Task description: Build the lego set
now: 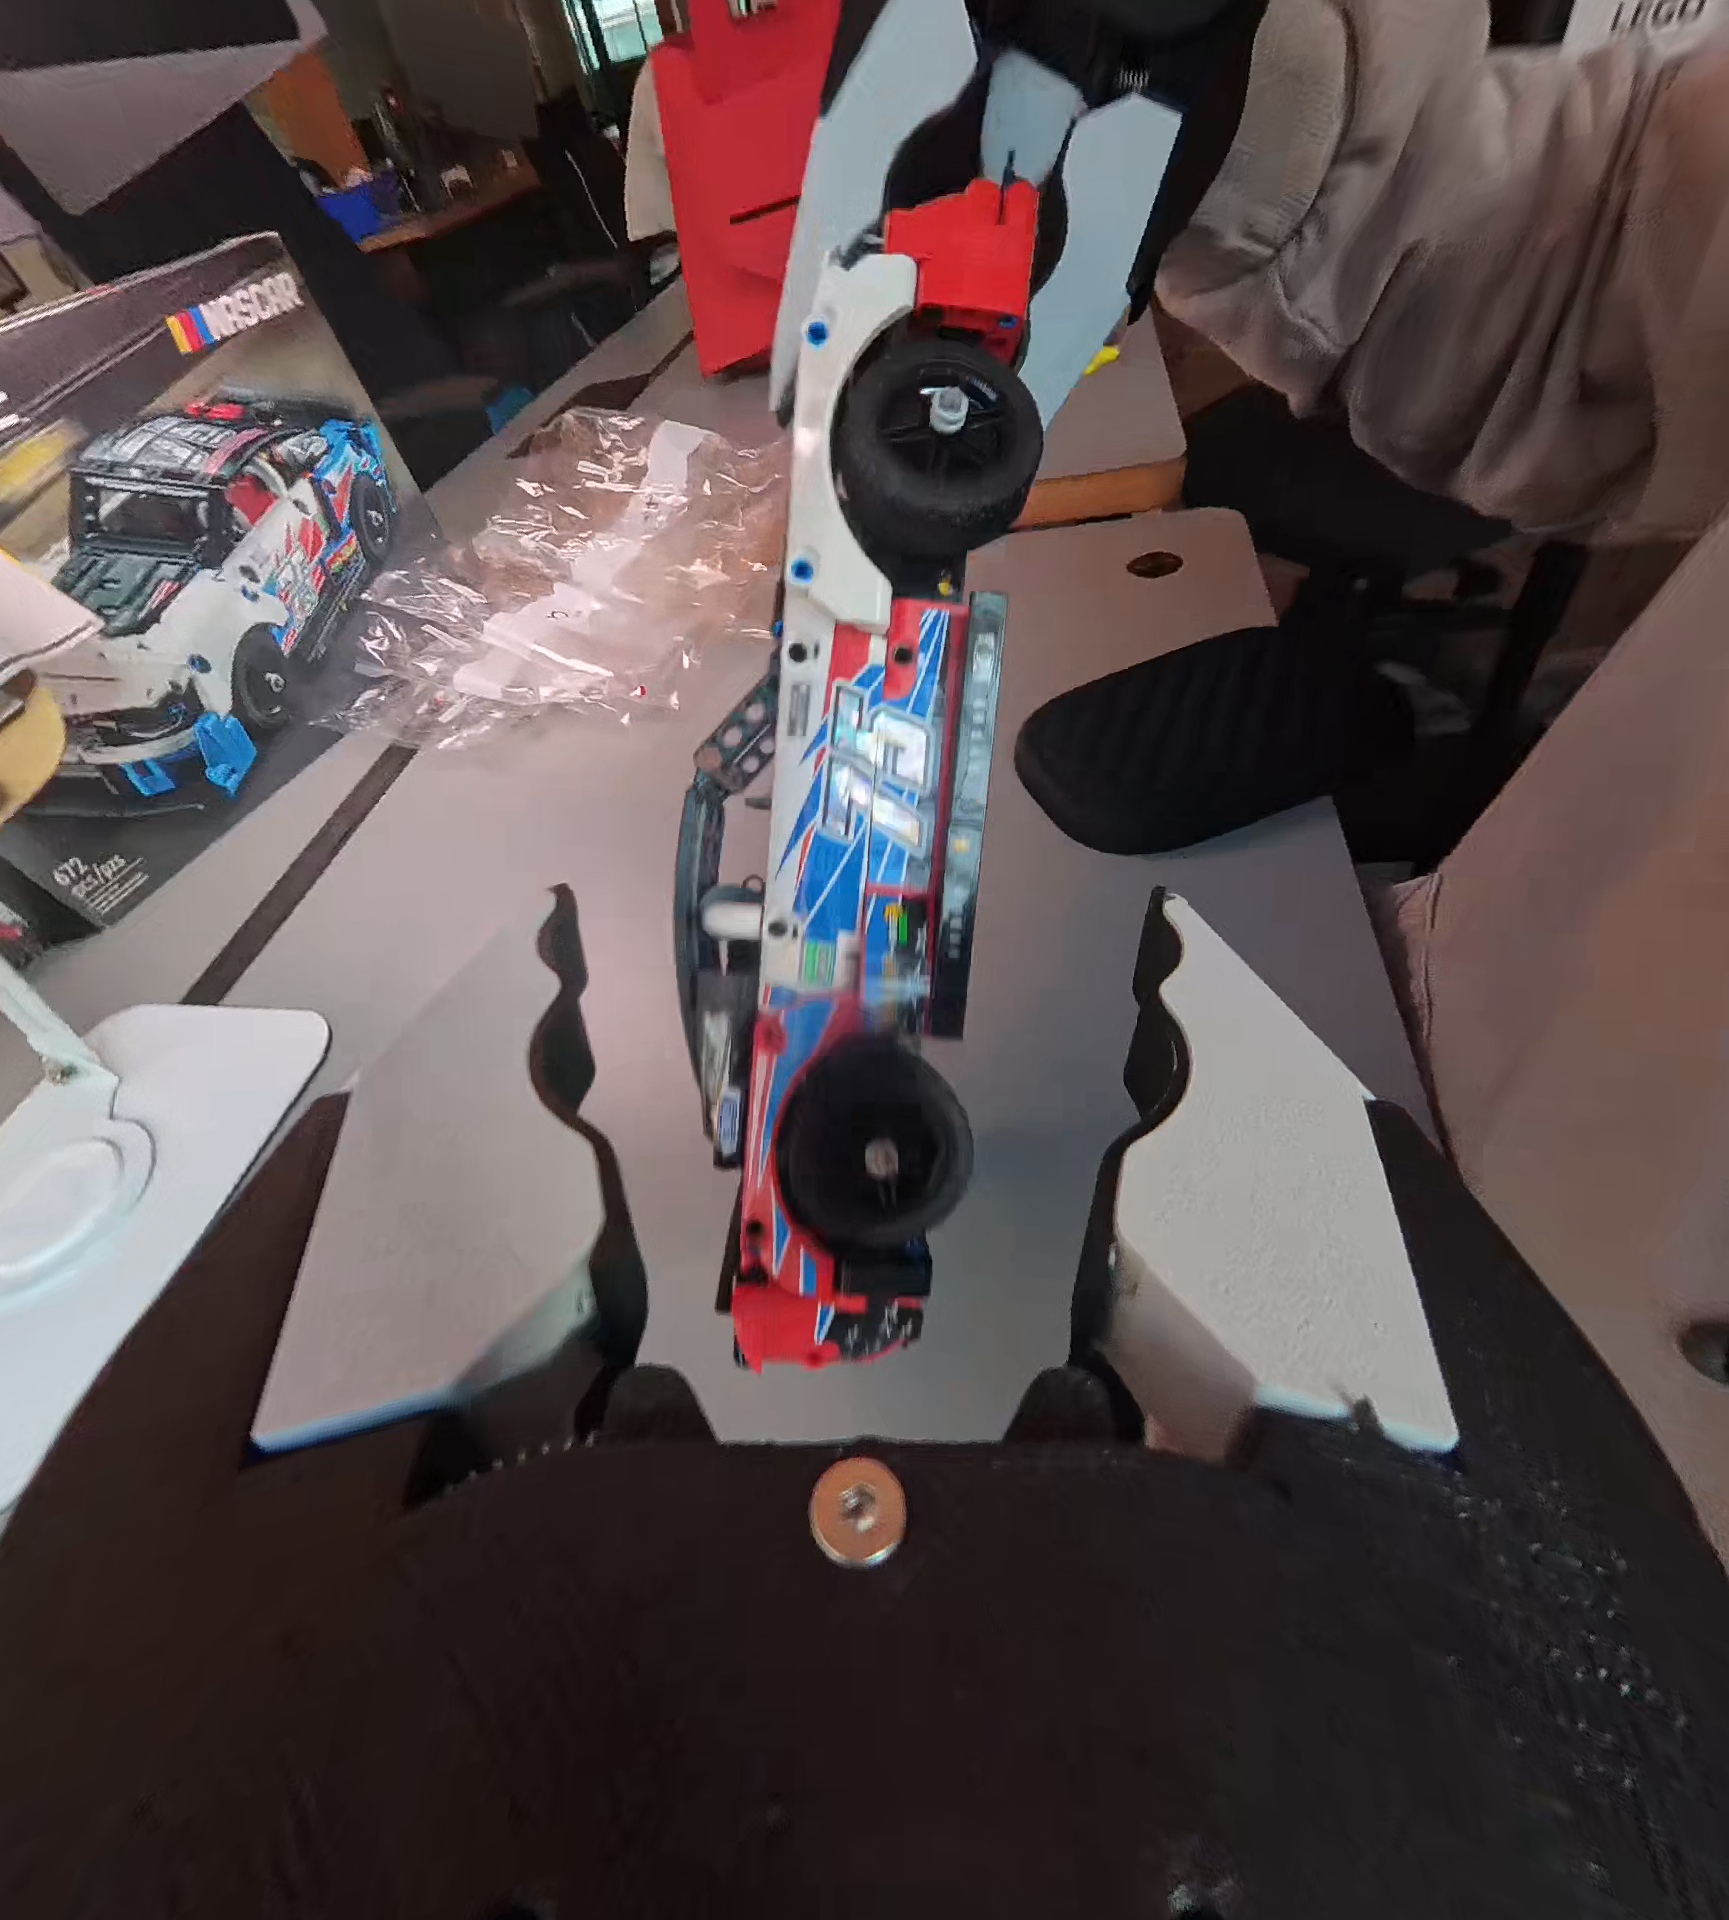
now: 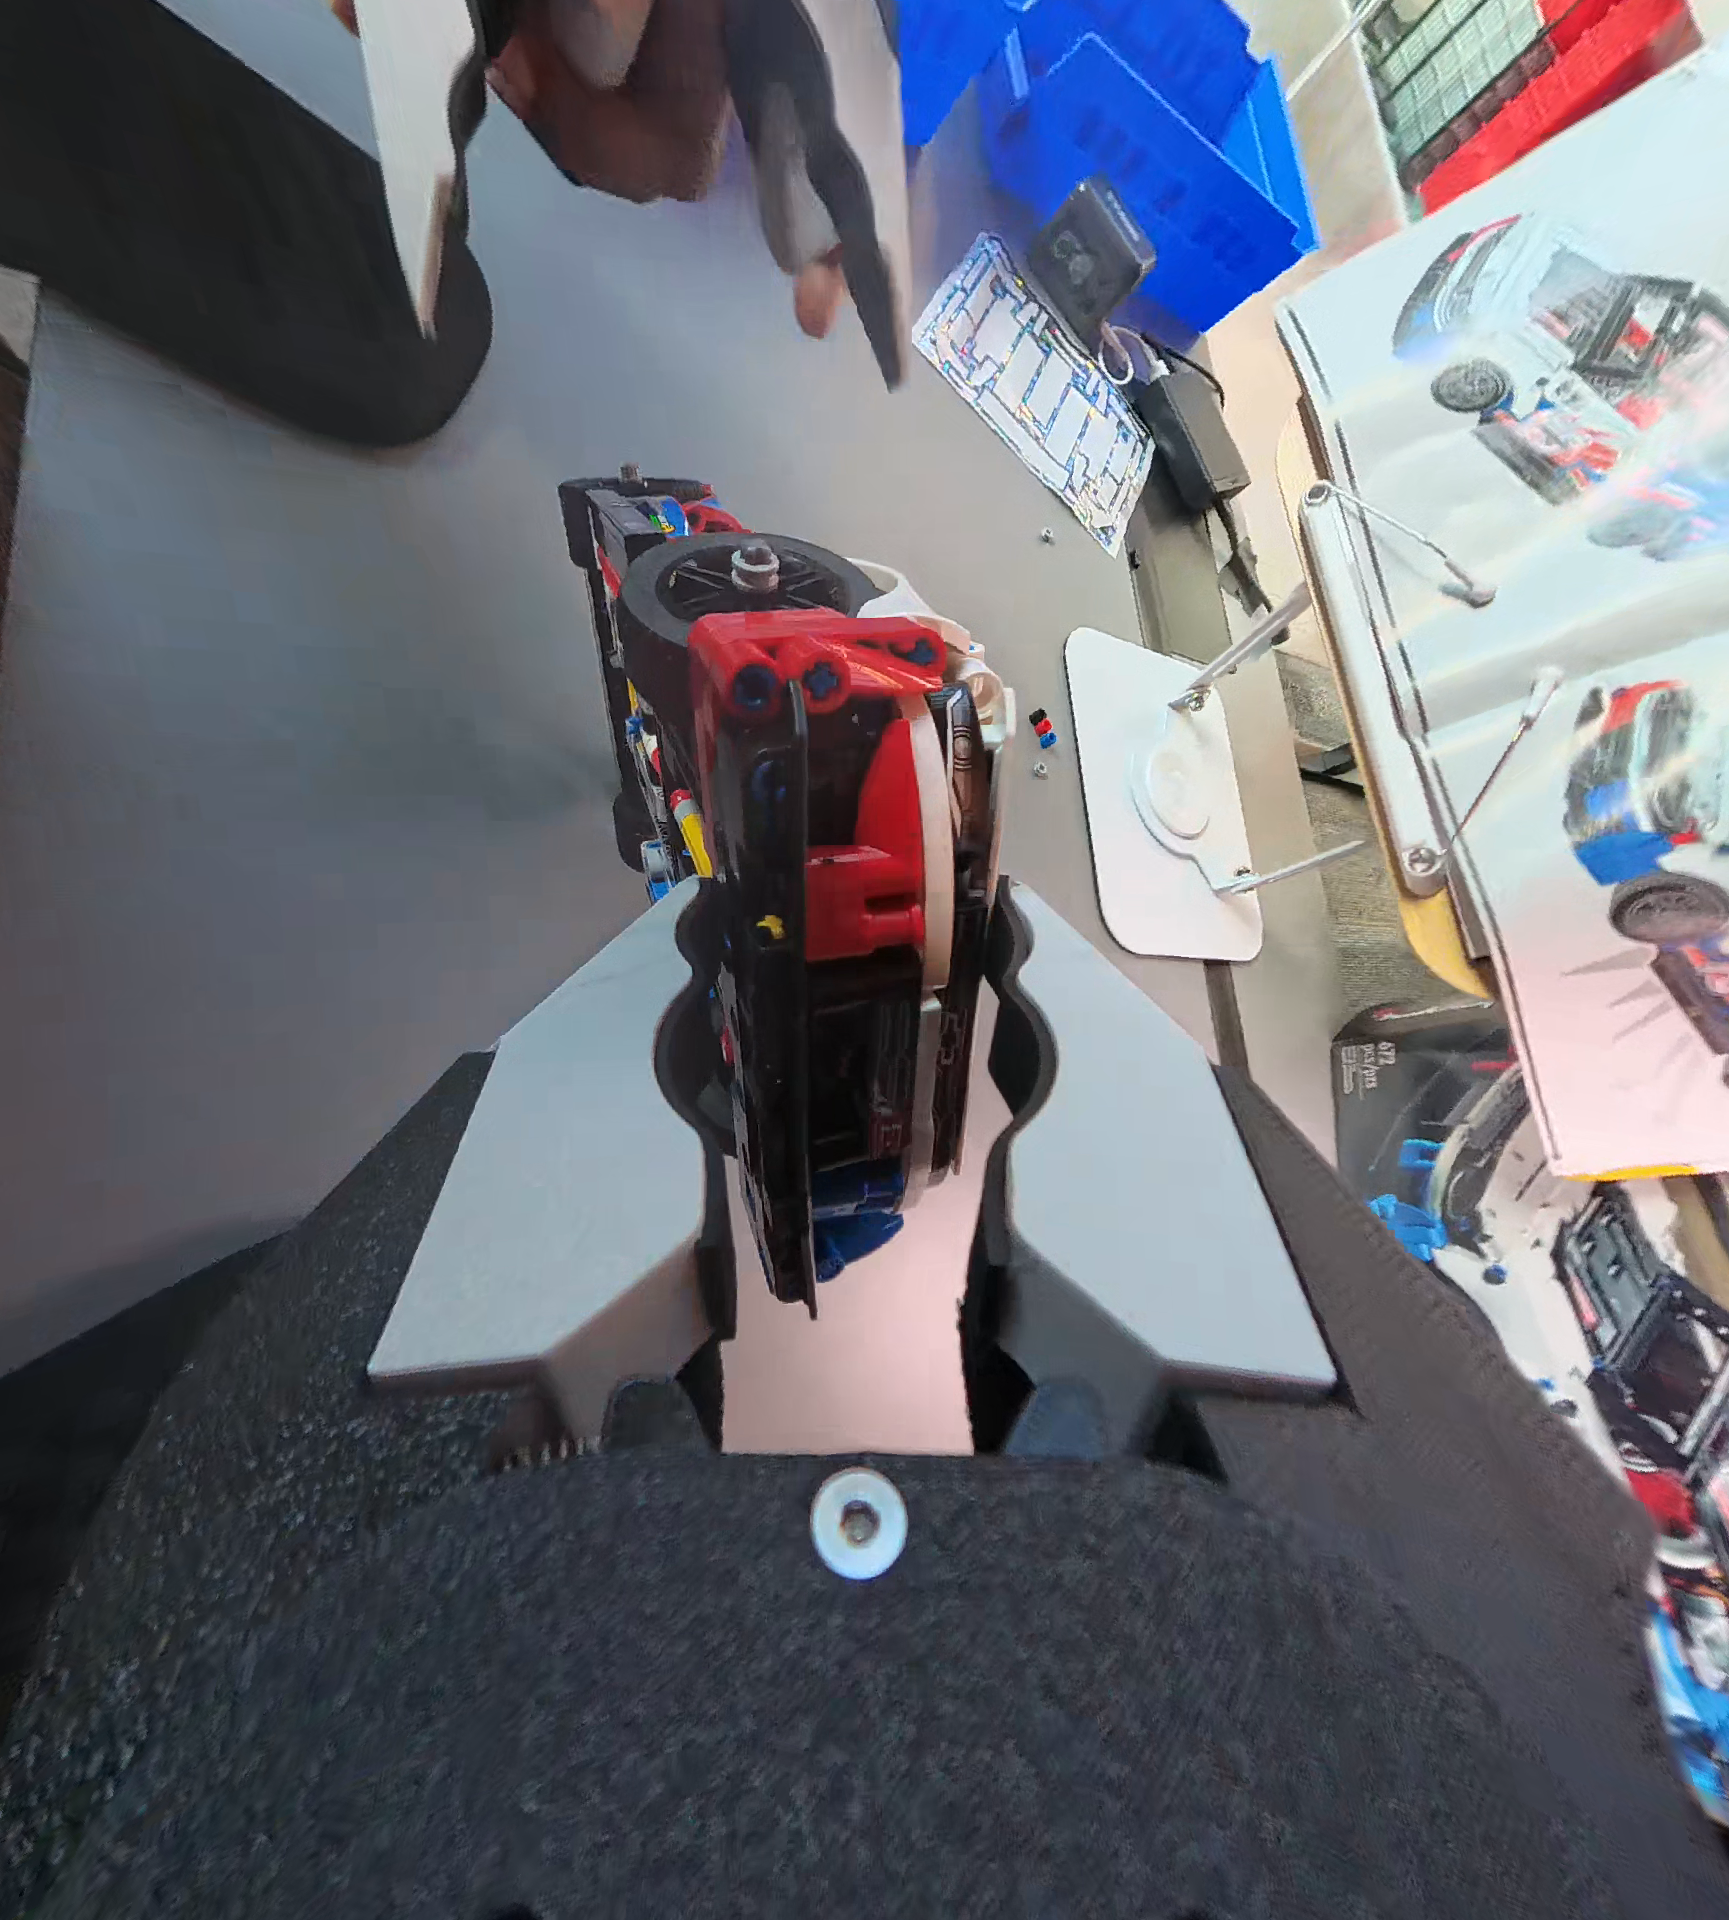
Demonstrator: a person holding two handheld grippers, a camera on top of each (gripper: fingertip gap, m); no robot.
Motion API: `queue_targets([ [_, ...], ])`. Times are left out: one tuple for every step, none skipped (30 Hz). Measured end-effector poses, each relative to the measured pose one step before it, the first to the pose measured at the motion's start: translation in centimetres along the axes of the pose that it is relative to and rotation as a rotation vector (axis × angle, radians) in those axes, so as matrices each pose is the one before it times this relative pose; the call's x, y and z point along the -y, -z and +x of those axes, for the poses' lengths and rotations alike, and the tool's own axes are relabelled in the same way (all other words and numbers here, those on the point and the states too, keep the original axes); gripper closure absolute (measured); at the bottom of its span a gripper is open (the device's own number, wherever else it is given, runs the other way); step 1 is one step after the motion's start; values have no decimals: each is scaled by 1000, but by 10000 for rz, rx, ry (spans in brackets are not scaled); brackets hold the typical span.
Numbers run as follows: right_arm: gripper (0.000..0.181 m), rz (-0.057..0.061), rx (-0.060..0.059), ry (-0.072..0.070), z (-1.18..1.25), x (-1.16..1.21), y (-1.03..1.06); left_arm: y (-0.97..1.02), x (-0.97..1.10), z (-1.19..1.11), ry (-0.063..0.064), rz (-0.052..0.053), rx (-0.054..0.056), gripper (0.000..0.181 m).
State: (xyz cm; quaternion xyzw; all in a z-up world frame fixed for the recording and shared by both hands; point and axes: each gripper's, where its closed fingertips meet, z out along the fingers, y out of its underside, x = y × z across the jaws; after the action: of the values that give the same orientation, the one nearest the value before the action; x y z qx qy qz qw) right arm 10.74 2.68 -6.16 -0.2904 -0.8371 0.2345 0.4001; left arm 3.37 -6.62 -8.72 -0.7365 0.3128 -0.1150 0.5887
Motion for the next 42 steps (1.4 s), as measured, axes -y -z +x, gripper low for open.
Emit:
queue_targets([
  [132,-216,76,360,-49,916,-145,-1594,135,326,-378,-453,-103,73],
  [132,-231,70,378,-87,904,-142,-1561,-248,141,-432,-553,-5,76],
  [132,-221,61,336,-135,855,-143,-1302,-248,50,-507,-479,108,79],
  [132,-150,0,269,-131,794,-147,-951,-92,39,-548,-316,225,82],
  [132,8,-64,214,-160,808,-129,-604,-230,5,-601,-307,332,85],
  [132,134,-89,127,-274,750,-68,-289,-491,-248,-618,-346,562,93],
  [132,257,-95,14,-406,682,32,31,-263,-176,-443,-68,508,95],
  [132,407,-28,-30,-651,685,144,350,181,109,2,348,231,99],
  [132,451,-187,-36,-509,567,259,451,293,92,149,519,220,103],
  [130,553,-468,-109,-27,558,543,463,116,-75,146,454,319,105],
  [121,677,-412,-275,142,480,867,481,-27,-102,143,344,258,106],
  [111,757,-243,-601,143,258,1074,517,-154,-241,149,247,264,107],
  [102,700,-90,-859,43,-179,1009,519,-227,-332,227,198,240,107],
  [97,712,-85,-864,24,-546,623,514,-259,-364,216,197,185,107],
  [95,561,-109,-611,18,-1096,99,499,-251,-330,169,209,86,107],
  [93,86,-128,-375,73,-1918,-514,448,-239,-326,166,211,22,107],
  [91,-265,-155,-269,231,-2366,-1095,383,-253,-345,185,167,29,107],
  [91,-249,-175,-259,373,-2142,-1552,332,-266,-367,234,117,43,107],
  [92,1,11,-335,154,-1420,-1815,291,-280,-396,247,72,35,107],
  [91,78,342,-475,-300,-917,-1942,272,-278,-362,185,46,20,107],
  [89,-126,507,-431,-503,-914,-2039,268,-305,-351,154,12,5,107],
  [86,-404,357,-114,-232,-1157,-2011,265,-293,-298,125,-6,-6,107],
  [82,-412,262,70,-80,-1075,-1842,279,-282,-237,109,4,-17,108],
  [82,-78,269,-122,-64,-456,-1530,267,-238,-186,72,53,-9,108],
  [86,94,328,-310,-161,-76,-1226,260,-186,-129,77,92,1,108],
  [91,-29,234,-259,-108,-117,-1017,229,-159,-86,74,102,15,108],
  [107,-140,-213,-34,457,-163,-787,171,2,-78,87,155,23,108],
  [116,14,81,256,-171,176,-414,75,92,-38,70,136,8,108],
  [121,69,10,49,-140,440,-33,-2,43,-125,-46,17,23,108],
  [122,-218,-63,-4,88,143,227,-93,35,-58,-123,-36,-64,108],
  [123,-295,-109,250,80,42,409,-244,159,75,-128,8,-111,108],
  [123,-255,-203,294,222,155,661,-398,364,18,-43,133,-94,108],
  [124,-357,-308,271,434,190,881,-525,434,-70,-148,193,-69,108],
  [125,-453,-473,415,661,156,1109,-672,305,-200,-207,93,-47,107],
  [126,-527,-576,415,825,34,1277,-784,36,-293,-203,-65,-26,106],
  [130,-440,-480,183,786,-79,1284,-758,-103,-265,17,-84,-88,105],
  [139,-170,-271,-156,609,34,1211,-599,-282,-238,363,-111,-166,103],
  [140,-252,-179,-362,562,-224,905,-336,-352,-262,672,-142,-171,102],
  [140,-375,-238,-58,378,-448,599,-131,-302,28,613,-50,-253,95],
  [141,-294,-123,81,3,-372,357,-227,-1282,120,589,-527,-233,92],
  [141,-265,-3,148,-239,-375,116,-153,-751,127,283,-105,-61,85],
  [141,-174,19,187,-216,-292,21,-52,-614,81,17,-79,48,78],
])
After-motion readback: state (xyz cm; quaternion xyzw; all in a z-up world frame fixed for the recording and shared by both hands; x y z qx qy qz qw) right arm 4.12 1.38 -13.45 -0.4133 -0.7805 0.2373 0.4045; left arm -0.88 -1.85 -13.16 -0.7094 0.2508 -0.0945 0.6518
